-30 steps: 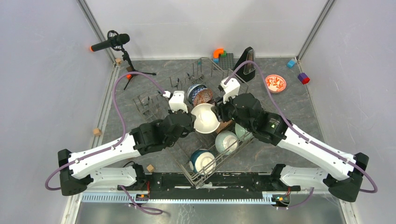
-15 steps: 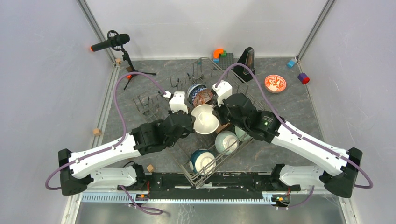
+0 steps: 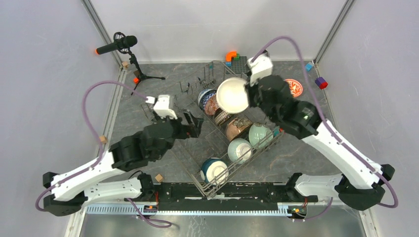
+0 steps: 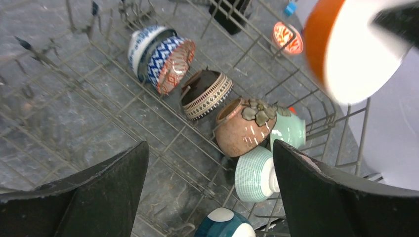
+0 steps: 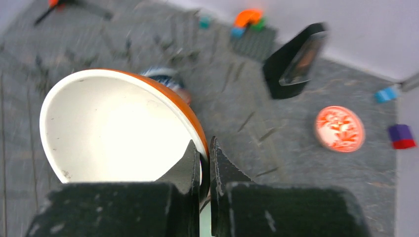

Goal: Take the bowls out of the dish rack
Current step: Place the bowl at the center of the board.

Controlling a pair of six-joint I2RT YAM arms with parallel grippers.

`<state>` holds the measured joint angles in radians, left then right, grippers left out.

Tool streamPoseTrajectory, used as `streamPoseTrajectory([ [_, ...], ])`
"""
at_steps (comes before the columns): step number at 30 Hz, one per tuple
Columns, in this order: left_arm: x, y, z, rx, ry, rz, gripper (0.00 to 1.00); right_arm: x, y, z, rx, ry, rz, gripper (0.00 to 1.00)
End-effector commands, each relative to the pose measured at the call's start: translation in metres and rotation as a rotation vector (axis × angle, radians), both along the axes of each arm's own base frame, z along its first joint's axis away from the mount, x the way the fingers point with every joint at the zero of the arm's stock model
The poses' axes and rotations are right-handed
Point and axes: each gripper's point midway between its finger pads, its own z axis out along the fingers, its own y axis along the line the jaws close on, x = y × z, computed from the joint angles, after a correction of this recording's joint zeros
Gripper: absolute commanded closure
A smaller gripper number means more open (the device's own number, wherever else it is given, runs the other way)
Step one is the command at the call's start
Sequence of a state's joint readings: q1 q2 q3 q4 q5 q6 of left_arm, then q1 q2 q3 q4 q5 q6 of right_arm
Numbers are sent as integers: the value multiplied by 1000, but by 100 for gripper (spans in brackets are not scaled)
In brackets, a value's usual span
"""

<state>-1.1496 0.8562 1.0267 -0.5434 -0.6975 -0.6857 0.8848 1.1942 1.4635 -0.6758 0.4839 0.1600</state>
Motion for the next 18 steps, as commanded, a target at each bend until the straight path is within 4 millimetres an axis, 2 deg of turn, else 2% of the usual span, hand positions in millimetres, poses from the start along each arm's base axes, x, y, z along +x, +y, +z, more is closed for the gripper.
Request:
streamPoseTrajectory([
  [1, 2, 49, 37, -1, -124, 103, 0, 33, -70, 78, 115, -173, -288, 100],
  [4, -1, 80, 36, 3, -165, 167, 0, 57, -125, 96, 193, -224, -472, 100],
  [7, -4, 102, 29, -5, -198, 211, 0, 85, -187, 79, 310, -216, -645, 100],
  [9, -6, 110, 22, -19, -213, 219, 0, 101, -226, 51, 405, -174, -739, 100],
  [12, -8, 113, 11, -23, -230, 209, 0, 112, -278, -6, 499, -85, -924, 100],
  [14, -9, 114, 4, -17, -228, 203, 0, 109, -304, -50, 584, -33, -1012, 100],
  [18, -10, 112, -6, 8, -207, 189, 0, 97, -339, -101, 497, 5, -1164, 100],
])
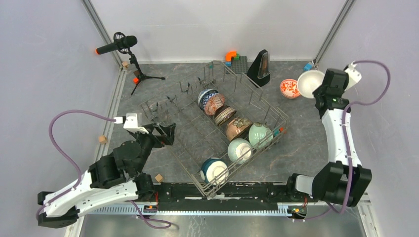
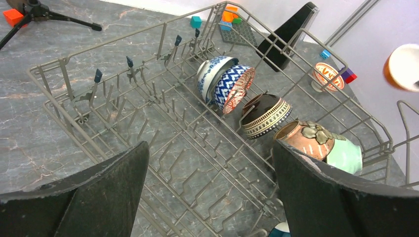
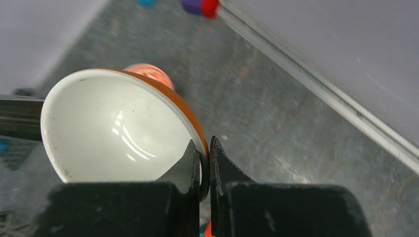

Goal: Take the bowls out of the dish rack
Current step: Place the bowl at the center of the board.

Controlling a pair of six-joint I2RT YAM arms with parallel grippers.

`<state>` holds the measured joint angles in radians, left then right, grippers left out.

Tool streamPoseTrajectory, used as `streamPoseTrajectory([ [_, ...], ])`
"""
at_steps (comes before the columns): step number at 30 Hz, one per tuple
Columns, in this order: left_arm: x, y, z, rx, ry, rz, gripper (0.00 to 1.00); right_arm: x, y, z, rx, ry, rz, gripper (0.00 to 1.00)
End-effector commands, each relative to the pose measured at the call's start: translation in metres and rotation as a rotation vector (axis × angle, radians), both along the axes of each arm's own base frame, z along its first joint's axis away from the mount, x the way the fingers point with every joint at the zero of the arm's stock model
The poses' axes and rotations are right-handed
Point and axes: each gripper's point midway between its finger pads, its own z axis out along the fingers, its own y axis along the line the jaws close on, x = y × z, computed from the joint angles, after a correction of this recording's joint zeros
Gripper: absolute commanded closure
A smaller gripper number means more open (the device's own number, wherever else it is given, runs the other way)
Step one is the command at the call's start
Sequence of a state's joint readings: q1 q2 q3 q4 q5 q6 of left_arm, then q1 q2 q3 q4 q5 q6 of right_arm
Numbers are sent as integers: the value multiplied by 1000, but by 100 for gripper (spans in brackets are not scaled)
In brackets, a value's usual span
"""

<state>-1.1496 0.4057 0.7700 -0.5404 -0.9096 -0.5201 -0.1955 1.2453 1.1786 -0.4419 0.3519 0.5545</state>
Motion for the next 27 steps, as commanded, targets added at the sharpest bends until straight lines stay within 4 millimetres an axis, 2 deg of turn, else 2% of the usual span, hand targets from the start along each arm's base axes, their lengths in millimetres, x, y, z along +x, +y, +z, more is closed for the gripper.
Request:
streamPoseTrajectory([
  [1, 2, 5, 4, 12, -17, 19, 0, 3, -16, -15, 34, -74, -94, 100],
  [9, 1, 4, 1, 2, -14, 12, 0, -7, -41, -103, 56, 91, -150, 100],
  [12, 1, 6, 0, 12, -13, 21, 0, -9, -48, -128, 82, 130, -166, 100],
  [20, 2, 3, -5, 40, -3, 17, 0, 3, -49, -170, 154, 201, -124, 100],
  [27, 4, -2, -10, 78, 5, 7, 0, 9, -52, -189, 170, 262, -110, 100],
])
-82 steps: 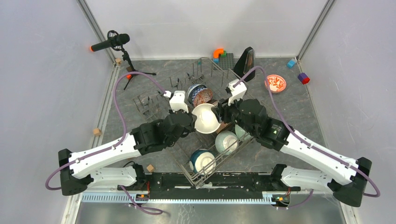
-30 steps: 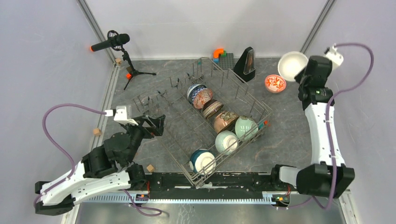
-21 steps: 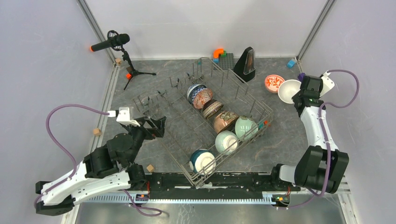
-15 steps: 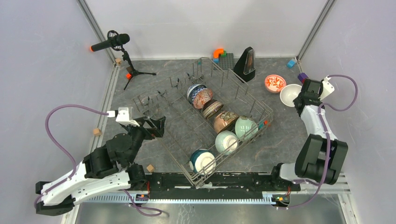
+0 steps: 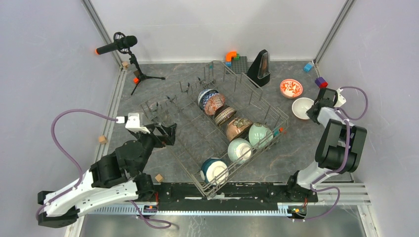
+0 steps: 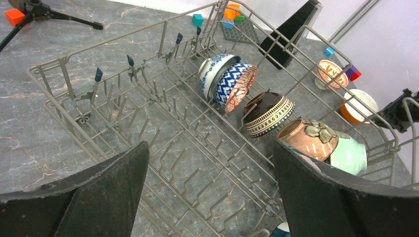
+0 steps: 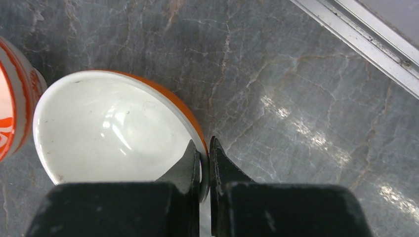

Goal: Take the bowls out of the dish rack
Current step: Place the bowl at the center of the board.

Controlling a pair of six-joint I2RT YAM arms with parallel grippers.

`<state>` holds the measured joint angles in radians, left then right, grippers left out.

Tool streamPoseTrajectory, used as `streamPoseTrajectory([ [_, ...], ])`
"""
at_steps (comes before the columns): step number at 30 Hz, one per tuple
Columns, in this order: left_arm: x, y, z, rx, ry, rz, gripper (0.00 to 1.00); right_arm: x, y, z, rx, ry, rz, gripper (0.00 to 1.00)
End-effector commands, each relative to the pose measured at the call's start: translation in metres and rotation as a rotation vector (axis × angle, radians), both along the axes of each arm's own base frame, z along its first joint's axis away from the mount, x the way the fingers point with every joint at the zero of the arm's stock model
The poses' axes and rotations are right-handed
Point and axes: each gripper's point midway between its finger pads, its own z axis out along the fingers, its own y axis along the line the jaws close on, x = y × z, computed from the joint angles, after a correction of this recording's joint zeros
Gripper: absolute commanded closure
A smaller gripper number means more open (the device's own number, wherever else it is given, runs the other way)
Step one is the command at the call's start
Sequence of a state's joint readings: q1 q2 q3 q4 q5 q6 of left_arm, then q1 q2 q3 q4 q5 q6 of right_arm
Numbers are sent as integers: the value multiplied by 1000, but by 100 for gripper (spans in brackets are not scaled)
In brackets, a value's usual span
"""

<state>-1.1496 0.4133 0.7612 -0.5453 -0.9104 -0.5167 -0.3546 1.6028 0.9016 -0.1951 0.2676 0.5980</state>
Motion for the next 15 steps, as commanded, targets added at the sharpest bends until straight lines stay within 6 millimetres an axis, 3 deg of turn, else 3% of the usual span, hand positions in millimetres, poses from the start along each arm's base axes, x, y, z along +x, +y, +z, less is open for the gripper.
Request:
streamPoseTrajectory([
  [1, 3, -2, -5, 61, -1, 7, 0, 24, -12, 16, -15, -69, 2, 100],
  [4, 4, -2, -6, 72, 2, 8, 0, 24, -13, 10, 1, -60, 3, 96],
  [9, 4, -1, -6, 72, 2, 15, 0, 23, -12, 4, 25, -53, 12, 77],
  [15, 4, 0, -6, 72, 2, 16, 0, 22, -17, 10, -5, -40, 25, 64],
])
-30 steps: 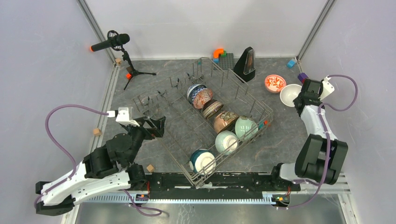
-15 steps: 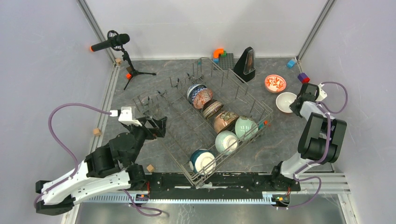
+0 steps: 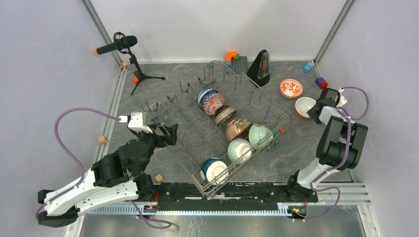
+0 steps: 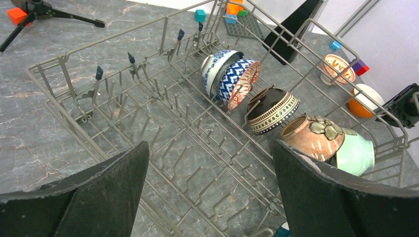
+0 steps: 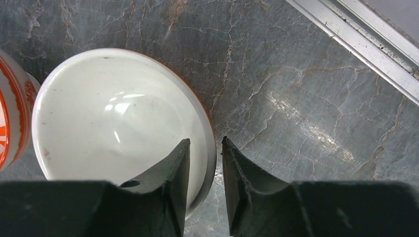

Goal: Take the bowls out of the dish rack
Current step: Place the bowl at the center of the board.

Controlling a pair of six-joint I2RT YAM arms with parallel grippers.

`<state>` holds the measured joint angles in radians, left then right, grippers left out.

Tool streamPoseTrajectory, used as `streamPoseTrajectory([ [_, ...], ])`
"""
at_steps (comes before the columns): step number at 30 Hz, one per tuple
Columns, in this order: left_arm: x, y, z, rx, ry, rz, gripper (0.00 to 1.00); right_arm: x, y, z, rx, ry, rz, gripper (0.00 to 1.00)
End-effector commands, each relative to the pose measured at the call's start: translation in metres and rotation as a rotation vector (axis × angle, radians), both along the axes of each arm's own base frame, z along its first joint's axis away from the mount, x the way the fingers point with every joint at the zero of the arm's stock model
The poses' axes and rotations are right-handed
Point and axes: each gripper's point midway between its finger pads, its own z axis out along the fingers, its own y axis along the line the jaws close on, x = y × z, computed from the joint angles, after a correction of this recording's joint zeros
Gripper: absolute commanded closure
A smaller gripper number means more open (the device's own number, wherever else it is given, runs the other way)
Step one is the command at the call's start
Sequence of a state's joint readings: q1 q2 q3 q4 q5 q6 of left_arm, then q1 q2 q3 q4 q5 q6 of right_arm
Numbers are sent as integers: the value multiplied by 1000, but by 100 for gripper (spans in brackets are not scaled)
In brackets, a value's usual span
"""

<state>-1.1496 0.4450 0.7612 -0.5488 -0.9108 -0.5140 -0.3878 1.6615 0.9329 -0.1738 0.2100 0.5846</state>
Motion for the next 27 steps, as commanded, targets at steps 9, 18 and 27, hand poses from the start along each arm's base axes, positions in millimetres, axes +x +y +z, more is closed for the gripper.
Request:
streamPoseTrajectory([
  [9, 0, 3, 1, 24, -13, 2, 0, 20, -10, 63, -114, -30, 48, 35],
  [18, 1, 7, 0, 18, -16, 20, 0, 38, 43, 205, -236, -328, 64, 30],
  [27, 8, 40, -7, 91, -6, 221, 0, -30, 190, 262, 47, -716, 488, 23],
])
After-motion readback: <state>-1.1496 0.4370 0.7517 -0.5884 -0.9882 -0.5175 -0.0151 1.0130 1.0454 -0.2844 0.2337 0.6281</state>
